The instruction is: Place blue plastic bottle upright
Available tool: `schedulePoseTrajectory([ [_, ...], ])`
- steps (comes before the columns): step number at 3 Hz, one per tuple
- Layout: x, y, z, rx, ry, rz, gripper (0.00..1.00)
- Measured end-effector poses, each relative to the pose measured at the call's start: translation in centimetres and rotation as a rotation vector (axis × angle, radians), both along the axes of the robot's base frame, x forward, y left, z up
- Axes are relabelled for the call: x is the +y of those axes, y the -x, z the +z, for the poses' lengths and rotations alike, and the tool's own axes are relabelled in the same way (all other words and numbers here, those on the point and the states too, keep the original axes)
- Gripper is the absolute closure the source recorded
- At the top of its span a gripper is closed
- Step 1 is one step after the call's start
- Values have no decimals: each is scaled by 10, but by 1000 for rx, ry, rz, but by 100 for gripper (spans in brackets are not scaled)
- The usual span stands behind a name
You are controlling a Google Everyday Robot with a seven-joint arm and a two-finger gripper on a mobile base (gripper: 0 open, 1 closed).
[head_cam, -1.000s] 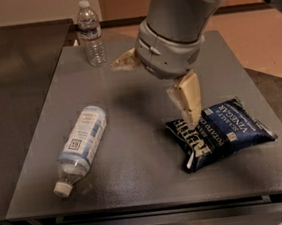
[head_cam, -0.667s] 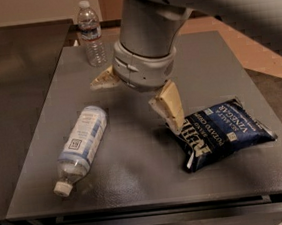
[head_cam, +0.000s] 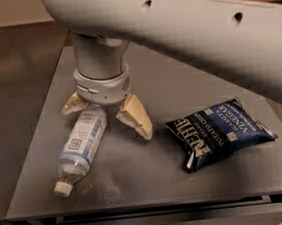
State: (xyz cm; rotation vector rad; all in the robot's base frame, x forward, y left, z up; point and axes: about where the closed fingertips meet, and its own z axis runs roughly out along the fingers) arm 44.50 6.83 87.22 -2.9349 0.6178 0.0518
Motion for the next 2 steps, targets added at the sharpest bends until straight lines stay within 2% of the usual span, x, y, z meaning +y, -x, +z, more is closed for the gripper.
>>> schedulePoseTrajectory([
  [2,39,2,-17,62,14,60,0],
])
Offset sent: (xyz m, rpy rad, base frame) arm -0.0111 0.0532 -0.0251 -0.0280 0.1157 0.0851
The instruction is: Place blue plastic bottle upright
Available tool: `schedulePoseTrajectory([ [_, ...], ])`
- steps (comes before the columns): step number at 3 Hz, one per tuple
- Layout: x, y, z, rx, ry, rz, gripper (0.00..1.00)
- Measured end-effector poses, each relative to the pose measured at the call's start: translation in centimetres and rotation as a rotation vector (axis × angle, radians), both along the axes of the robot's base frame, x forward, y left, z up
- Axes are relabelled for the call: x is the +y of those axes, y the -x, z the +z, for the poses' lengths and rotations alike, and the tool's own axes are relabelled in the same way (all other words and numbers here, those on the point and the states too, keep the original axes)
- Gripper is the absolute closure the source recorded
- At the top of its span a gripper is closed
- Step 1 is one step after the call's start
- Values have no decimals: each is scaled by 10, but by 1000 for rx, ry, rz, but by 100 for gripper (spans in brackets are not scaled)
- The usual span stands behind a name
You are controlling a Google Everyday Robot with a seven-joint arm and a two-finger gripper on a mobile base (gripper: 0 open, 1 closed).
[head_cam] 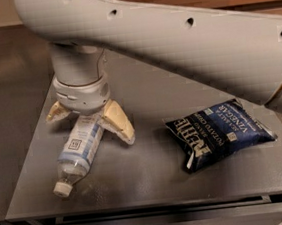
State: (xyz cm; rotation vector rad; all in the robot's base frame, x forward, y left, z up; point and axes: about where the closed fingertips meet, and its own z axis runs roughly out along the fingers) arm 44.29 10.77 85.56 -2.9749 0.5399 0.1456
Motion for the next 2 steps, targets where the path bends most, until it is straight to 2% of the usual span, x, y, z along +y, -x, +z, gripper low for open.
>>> schedulePoseTrajectory([
  [2,7,16,-12,47,2,-1,0],
])
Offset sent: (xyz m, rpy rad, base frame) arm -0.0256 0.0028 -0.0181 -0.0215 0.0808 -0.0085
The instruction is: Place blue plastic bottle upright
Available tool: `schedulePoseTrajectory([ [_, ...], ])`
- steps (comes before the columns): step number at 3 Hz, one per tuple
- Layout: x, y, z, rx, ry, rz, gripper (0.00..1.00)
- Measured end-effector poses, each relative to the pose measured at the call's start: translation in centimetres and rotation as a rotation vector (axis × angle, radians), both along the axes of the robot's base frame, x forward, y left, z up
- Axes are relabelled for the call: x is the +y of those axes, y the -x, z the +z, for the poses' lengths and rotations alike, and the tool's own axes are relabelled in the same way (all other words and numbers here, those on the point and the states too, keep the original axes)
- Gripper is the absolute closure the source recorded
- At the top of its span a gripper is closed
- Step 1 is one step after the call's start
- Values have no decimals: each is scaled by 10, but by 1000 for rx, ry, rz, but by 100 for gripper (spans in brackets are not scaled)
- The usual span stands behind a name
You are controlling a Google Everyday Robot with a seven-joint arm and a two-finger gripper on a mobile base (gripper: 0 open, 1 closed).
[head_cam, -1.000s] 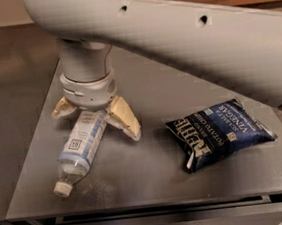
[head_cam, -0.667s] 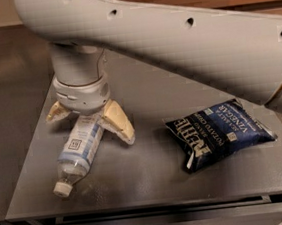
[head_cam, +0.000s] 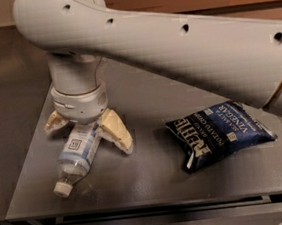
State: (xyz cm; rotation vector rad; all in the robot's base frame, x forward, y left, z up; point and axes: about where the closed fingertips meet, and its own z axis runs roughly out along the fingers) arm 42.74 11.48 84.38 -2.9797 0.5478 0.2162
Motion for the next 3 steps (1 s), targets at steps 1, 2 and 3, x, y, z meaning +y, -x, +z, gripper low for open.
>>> schedulePoseTrajectory([
  [1,2,9,-3,-12,24,10,0],
  [2,4,18,-7,-33,53,13,18],
  [3,5,24,-9,-47,78,10,41],
])
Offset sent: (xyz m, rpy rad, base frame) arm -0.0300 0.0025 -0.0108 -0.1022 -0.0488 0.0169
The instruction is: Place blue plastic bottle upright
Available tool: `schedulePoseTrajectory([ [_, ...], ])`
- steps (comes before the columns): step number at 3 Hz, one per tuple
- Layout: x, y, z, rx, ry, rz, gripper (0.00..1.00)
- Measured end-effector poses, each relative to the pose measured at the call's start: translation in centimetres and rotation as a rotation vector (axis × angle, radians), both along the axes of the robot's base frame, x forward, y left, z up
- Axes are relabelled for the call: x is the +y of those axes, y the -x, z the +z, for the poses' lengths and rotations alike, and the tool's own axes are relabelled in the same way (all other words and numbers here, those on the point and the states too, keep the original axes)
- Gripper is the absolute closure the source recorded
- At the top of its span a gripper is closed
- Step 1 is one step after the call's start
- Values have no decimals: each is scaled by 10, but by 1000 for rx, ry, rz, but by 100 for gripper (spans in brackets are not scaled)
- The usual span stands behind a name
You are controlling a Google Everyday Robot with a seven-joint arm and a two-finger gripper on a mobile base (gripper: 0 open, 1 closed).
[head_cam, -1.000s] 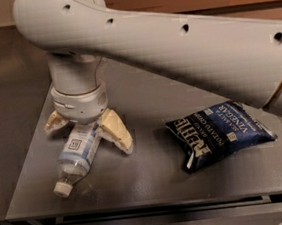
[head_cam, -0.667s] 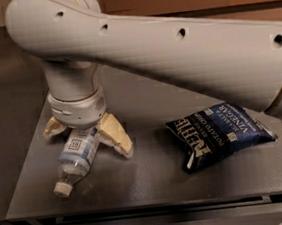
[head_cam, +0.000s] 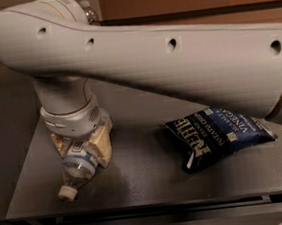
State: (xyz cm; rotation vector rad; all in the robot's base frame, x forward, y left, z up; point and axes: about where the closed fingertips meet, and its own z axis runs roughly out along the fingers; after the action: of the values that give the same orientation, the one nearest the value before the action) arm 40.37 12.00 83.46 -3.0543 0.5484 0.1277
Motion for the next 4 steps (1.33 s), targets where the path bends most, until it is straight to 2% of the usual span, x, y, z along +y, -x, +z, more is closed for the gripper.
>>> schedulePoseTrajectory([
  [1,4,3,5,-13,14,-18,64],
  [2,13,4,26,-19,-1,-79,87],
  [3,23,-3,52,29,-54,-184,100],
  [4,33,-20,78,130,-155,-311,100],
])
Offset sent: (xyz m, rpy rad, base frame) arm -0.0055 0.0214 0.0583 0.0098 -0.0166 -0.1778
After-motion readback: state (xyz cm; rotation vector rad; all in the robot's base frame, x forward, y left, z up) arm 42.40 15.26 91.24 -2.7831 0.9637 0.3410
